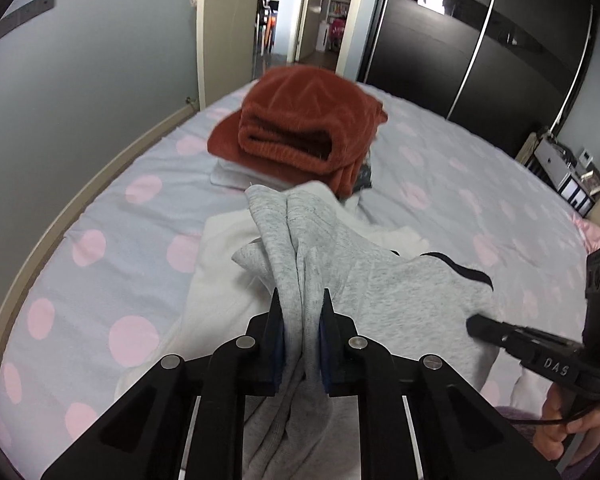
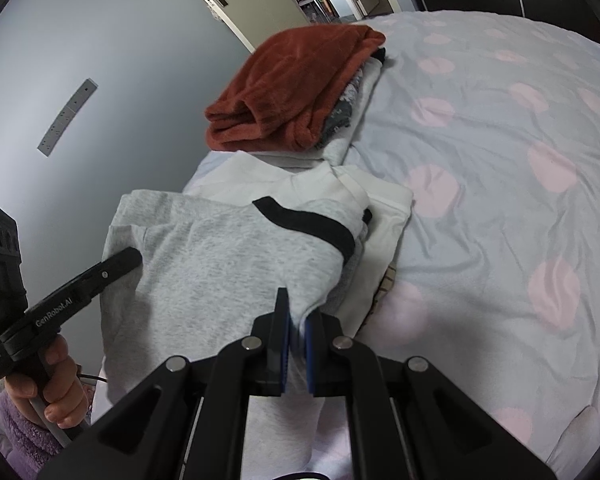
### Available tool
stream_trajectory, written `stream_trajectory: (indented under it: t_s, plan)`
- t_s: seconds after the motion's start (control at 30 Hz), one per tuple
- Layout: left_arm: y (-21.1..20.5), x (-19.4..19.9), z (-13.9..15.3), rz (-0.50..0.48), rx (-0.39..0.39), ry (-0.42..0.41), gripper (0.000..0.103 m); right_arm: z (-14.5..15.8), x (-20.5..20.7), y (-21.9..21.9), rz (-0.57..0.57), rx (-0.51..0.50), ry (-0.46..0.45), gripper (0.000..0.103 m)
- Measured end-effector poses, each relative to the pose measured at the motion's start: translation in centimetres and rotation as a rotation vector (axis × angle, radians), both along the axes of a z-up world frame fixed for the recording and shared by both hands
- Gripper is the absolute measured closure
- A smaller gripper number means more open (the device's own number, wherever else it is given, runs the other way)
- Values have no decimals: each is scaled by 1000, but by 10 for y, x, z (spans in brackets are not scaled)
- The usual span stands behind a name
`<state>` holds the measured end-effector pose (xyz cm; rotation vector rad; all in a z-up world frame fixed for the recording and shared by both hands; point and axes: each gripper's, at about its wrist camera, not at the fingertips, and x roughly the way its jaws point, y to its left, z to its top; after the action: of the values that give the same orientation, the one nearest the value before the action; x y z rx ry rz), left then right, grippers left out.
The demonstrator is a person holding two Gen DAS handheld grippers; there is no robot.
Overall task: Fold clothes
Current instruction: 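Lift the folded grey shirt with both tools and carry it toward the rust-red pile, then lower the grey shirt onto the folded clothes stack and open both tools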
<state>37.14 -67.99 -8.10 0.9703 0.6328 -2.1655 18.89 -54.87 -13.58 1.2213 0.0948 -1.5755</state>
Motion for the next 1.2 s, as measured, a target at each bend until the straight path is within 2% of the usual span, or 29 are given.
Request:
stream_trajectory:
  t_s: [0.2,0.33,0.5,0.57,0.63,0.8,0.87,1.1,1.2]
  plan:
    - [13,45,39,50,-41,74,89,42,24,13,34,-116,20,97]
    - [26,79,76,86,-96,130,89,74,45,20,80,-204,-1,97]
    - [39,97,126,87,-203,137,89,106,62,25,130,-298,-86,97]
    - [37,94,147,78,-251,122,89,107,60,22,125,-305,-142,97]
    - [28,83,155,50,-272,107,89,107,58,20,113,-307,-191,97]
    - [-24,18,108,-5,-198,-60,89,78,43,3,29,-225,-156,97]
    - [-45,-5,77,-12,-184,-114,89,61,34,-8,-4,-182,-130,97]
    - [-106,-51,1,-2,-34,-167,89,17,5,-45,-49,-73,-112,97]
    - [-116,-61,-26,-6,2,-213,89,-5,-5,-54,-59,-16,-128,97]
